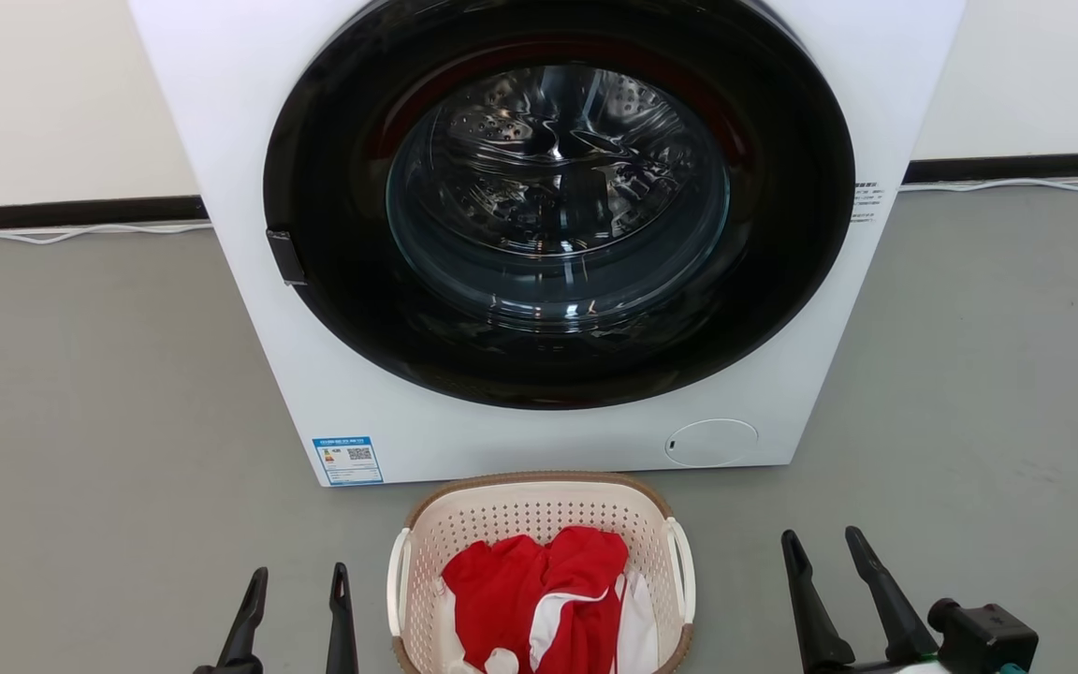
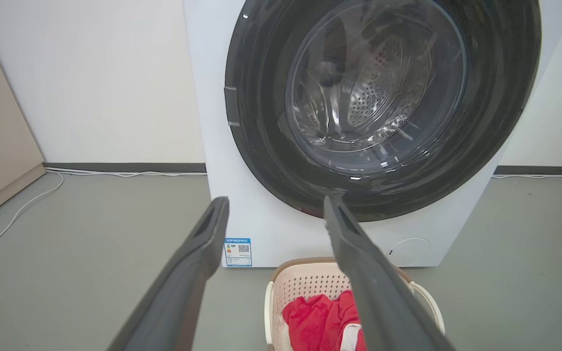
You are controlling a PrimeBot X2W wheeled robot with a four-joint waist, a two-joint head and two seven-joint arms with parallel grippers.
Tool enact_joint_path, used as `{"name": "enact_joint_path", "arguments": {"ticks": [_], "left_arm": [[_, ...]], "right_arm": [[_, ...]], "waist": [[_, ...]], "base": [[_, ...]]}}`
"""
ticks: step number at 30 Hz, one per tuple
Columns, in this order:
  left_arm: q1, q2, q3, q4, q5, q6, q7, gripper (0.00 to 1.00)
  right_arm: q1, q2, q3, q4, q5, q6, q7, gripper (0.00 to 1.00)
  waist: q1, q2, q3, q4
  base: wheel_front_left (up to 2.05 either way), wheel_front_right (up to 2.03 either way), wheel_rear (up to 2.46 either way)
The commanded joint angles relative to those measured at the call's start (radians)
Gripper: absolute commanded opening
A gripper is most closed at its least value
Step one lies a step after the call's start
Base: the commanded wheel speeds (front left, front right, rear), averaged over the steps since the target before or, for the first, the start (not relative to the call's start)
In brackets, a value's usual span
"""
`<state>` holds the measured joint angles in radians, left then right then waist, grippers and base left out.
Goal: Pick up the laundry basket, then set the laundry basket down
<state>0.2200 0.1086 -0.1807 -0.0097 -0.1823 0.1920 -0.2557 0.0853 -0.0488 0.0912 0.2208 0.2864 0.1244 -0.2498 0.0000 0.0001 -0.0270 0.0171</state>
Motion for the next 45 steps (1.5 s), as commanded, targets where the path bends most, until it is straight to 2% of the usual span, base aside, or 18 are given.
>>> {"name": "enact_joint_path", "arguments": {"ticks": [1,19,20,25,29,34,45], "left_arm": [[-0.025,0.002,0.035,-0.034,0.009,-0.008,-0.006,1.00],[-0.029,0.002,0.068,-0.045,0.037,-0.019,-0.006,1.00],[0.000,-0.002,0.034,-0.003,0.023,-0.016,0.000,0.00],[-0.001,-0.011,0.032,0.032,-0.007,-0.020,0.004,0.00],[-0.010,-0.009,0.038,0.036,-0.057,-0.029,0.013,0.00],[-0.024,-0.007,0.044,0.048,-0.119,-0.042,0.025,0.00],[-0.053,-0.005,0.056,0.071,-0.242,-0.068,0.048,0.00]], "right_arm": [[-0.020,-0.001,0.018,-0.032,0.012,0.006,-0.012,1.00],[-0.022,-0.001,-0.016,-0.057,0.016,0.006,-0.012,1.00],[0.001,0.001,-0.031,-0.010,0.013,-0.001,0.001,0.00],[0.011,0.000,-0.028,0.018,0.040,-0.001,0.007,0.00],[0.005,-0.003,-0.030,0.017,0.086,-0.001,0.016,0.00],[-0.004,-0.007,-0.033,0.019,0.142,0.000,0.027,0.00],[-0.021,-0.012,-0.040,0.020,0.252,0.000,0.050,0.00]], "waist": [[0.0000,-0.0001,0.000,-0.001],[0.0000,-0.0001,0.006,-0.009],[0.0000,-0.0001,0.006,-0.009],[0.0001,-0.0001,0.008,-0.010],[0.0022,-0.0001,0.006,-0.010],[0.0002,-0.0001,0.008,-0.010],[0.0000,-0.0001,0.011,-0.011]], "base": [[0.00,0.00,0.00],[0.00,0.00,0.00],[0.00,0.00,0.00],[0.00,0.00,0.00],[0.00,0.00,0.00],[0.00,0.00,0.00],[0.00,0.00,0.00]]}}
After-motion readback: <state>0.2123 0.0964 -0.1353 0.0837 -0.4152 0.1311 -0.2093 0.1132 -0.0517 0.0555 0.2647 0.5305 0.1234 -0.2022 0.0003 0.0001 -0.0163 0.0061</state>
